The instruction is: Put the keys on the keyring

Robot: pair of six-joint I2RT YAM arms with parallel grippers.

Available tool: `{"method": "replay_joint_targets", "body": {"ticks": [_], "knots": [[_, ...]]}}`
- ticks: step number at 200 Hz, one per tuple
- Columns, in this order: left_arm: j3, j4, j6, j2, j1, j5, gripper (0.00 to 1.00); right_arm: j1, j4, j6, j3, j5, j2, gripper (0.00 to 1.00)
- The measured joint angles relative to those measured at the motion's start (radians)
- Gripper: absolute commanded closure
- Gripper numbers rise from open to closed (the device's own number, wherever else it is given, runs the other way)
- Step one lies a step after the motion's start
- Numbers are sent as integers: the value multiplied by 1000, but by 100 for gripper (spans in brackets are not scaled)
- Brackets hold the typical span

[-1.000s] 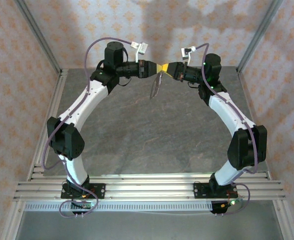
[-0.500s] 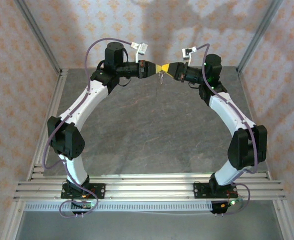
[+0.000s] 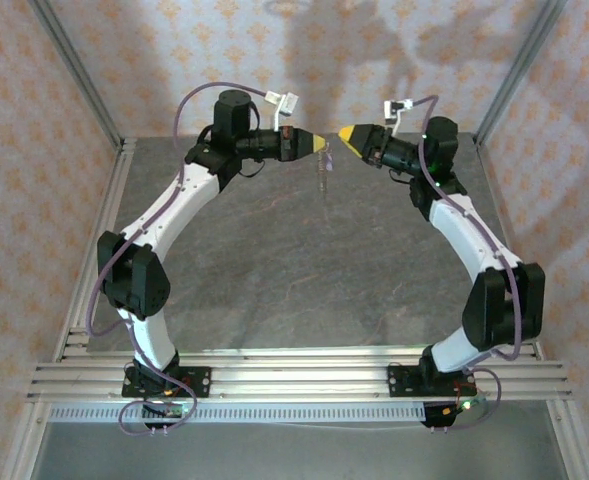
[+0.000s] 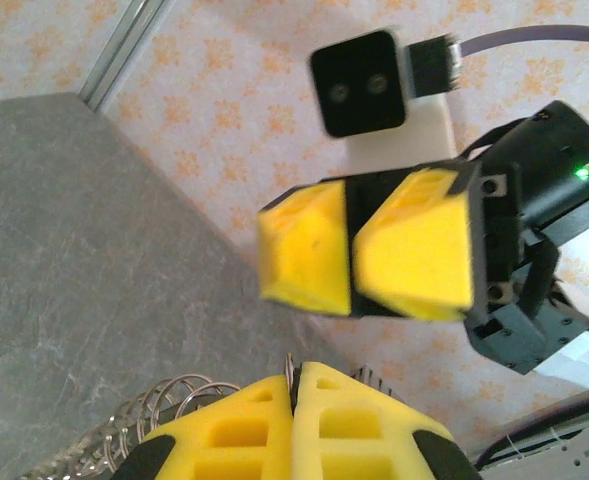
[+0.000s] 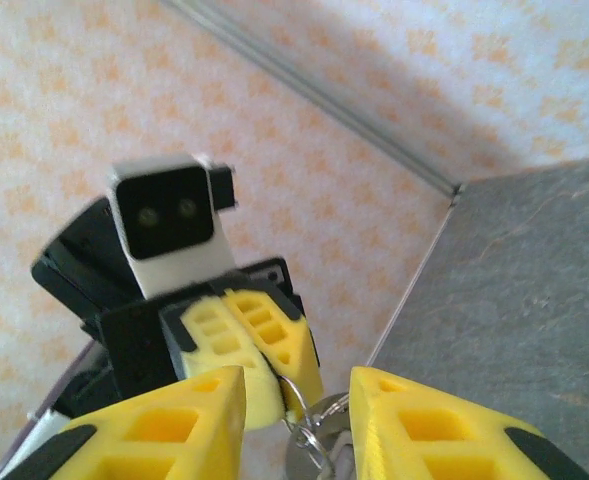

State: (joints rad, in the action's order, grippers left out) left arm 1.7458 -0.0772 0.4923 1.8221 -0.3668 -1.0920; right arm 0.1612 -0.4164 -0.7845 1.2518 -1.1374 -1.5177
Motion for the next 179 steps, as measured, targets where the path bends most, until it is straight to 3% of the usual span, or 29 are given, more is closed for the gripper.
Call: {"method": "replay_joint_targets", "body": {"ticks": [56, 113, 179], "knots": [[-68, 67, 33, -29, -1, 29, 100, -9, -73, -6, -150, 103, 133, 65], [-85, 127, 68, -53, -16, 37, 100, 13, -106, -24, -201, 147, 137, 57], [-85, 144, 79, -55, -26, 38, 100, 81, -109, -16, -201, 147, 106, 58]]}}
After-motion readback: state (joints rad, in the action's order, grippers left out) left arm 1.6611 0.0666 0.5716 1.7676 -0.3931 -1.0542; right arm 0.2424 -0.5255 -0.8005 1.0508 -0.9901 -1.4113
